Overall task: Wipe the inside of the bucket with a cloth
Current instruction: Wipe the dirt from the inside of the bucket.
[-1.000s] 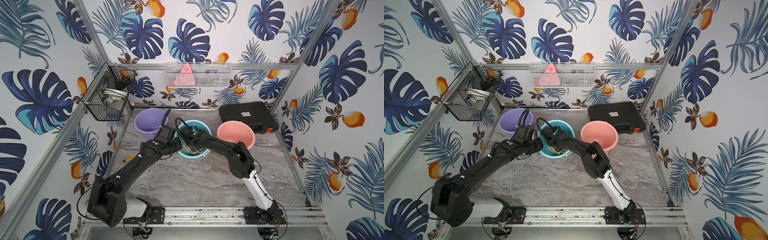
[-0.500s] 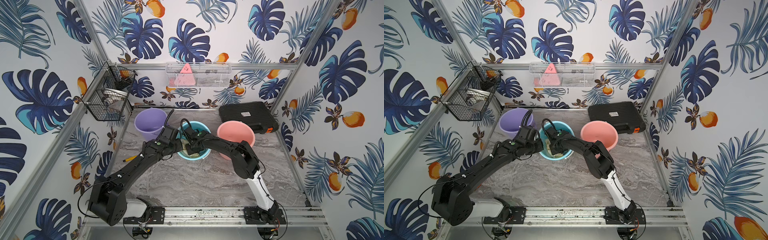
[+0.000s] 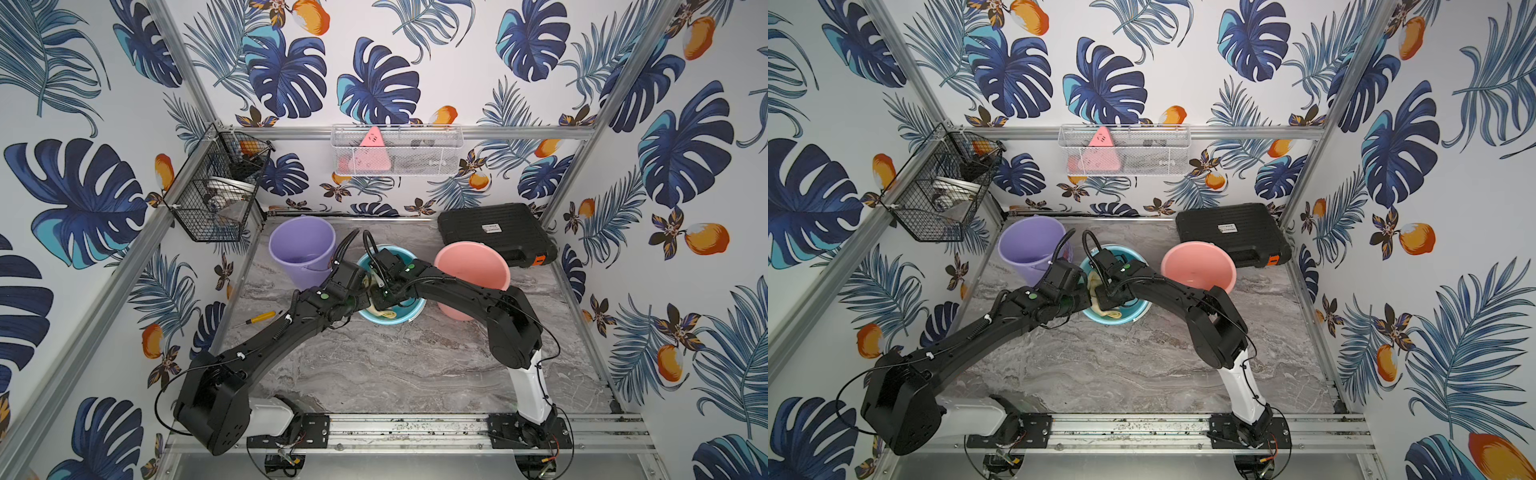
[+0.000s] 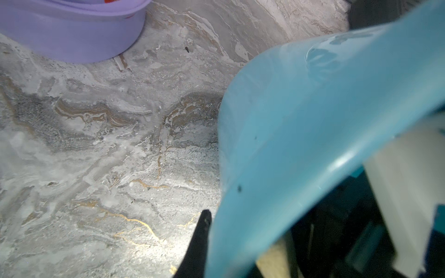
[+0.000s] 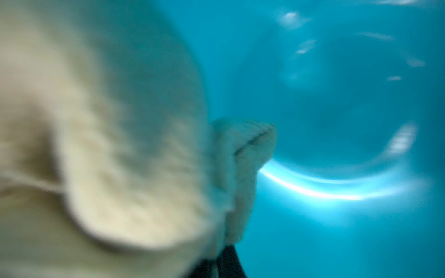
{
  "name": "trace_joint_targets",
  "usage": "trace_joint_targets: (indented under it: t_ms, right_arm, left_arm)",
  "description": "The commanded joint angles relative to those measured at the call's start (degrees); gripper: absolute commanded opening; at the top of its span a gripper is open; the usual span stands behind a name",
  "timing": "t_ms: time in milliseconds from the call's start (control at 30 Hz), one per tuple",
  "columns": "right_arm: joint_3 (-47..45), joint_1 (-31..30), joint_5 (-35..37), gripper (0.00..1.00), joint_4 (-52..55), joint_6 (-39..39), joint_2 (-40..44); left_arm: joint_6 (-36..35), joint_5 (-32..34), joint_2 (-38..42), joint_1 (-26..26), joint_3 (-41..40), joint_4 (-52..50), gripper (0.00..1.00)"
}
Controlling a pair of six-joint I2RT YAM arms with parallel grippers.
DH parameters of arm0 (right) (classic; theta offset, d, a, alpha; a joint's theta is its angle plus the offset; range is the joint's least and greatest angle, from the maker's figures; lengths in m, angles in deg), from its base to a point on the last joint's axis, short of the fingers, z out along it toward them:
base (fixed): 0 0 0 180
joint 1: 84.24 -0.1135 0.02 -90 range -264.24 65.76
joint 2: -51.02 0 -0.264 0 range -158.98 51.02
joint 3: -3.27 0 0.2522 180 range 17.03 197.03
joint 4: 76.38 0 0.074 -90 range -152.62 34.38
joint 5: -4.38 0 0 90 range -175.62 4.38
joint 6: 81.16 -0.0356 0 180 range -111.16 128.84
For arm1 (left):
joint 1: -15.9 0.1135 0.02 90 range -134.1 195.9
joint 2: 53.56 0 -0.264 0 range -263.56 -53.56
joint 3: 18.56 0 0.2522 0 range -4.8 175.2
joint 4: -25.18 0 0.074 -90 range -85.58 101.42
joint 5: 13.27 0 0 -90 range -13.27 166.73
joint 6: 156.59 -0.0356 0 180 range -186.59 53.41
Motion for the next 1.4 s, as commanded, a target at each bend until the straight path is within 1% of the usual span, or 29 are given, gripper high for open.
trace_joint_targets:
  t_ms: [0, 133, 233, 300, 400, 467, 567, 667, 800, 867, 900, 933, 967, 1033, 1100, 1200, 1267, 1367]
  right_arm:
    - [1.95, 0.18, 15.47, 0.00, 6.60, -0.49, -1.53]
    - [1.25, 0.17, 21.42, 0.00, 4.10, -0.10, -1.80]
    - [5.21, 0.17, 26.12, 0.00, 8.03, -1.14, -5.41]
    - [7.60, 0.18, 26.51, 0.00, 10.68, -2.10, -8.33]
    - [9.91, 0.09, 22.91, 0.00, 13.35, -3.56, -12.35]
    - [10.61, -0.10, 19.60, 0.00, 14.27, -4.54, -13.77]
    - [7.68, -0.35, 10.31, 0.00, 10.67, -4.07, -12.22]
    - [3.09, -0.40, -1.45, 0.00, 4.45, -3.38, -9.21]
    - [-2.75, -0.39, -18.04, 0.00, -5.18, -1.32, -3.84]
    - [-5.46, -0.36, -22.27, 0.00, -8.90, -1.84, -1.03]
    - [-7.01, -0.40, -22.97, 0.00, -10.75, -2.19, 0.71]
    - [-8.13, -0.42, -22.67, 0.00, -12.03, -2.38, 2.03]
    - [-9.46, -0.39, -20.77, 0.00, -13.40, -2.89, 3.70]
    - [-9.63, -0.40, -12.93, 0.00, -12.02, -3.66, 5.56]
    - [-7.07, -0.37, -2.84, 0.00, -6.39, -3.96, 5.11]
    - [-1.81, -0.49, 9.22, 0.00, 3.32, -4.03, 2.80]
    - [-0.30, -0.48, 15.28, 0.00, 5.53, -3.23, 1.96]
    - [-0.03, -0.53, 21.28, 0.00, 5.83, -1.76, 2.52]
  left_arm:
    - [-0.57, 1.84, -0.07, -0.62, -0.68, -5.00, 0.00]
    - [-0.51, 2.20, 0.80, -0.89, -1.79, -5.74, 0.00]
    - [-0.75, 2.18, 2.01, -0.99, -3.79, -5.08, 0.00]
    - [-1.16, 1.68, 2.35, -1.02, -4.82, -4.82, 0.00]
    - [-1.27, 1.52, 3.17, -0.99, -6.25, -4.39, 0.00]
    - [-1.33, 1.59, 3.94, -1.03, -7.02, -3.79, 0.00]
    - [-2.11, 1.46, 4.06, -0.95, -7.40, -3.14, 0.00]
    - [-2.71, 1.65, 3.54, -0.97, -6.86, -4.04, 0.00]
    - [-1.87, 1.52, 4.17, -1.01, -7.91, -2.71, 0.00]
    - [-1.63, 1.26, 4.48, -1.02, -8.08, -2.66, 0.00]
    - [-1.36, 1.29, 4.70, -1.02, -8.09, -2.83, 0.00]
    - [-1.18, 1.44, 4.90, -1.03, -7.98, -3.37, 0.00]
    - [-1.04, 1.77, 5.17, -0.96, -7.58, -4.30, 0.00]
    - [-0.47, 2.76, 6.06, -0.99, -7.30, -6.12, 0.00]
    - [0.02, 3.49, 7.38, -1.00, -7.07, -7.43, 0.00]
    - [0.44, 3.91, 9.11, -0.96, -6.24, -9.81, 0.00]
    - [0.46, 4.01, 10.16, -0.99, -5.95, -10.67, 0.00]
    - [0.32, 4.10, 10.73, -0.99, -5.01, -12.66, 0.00]
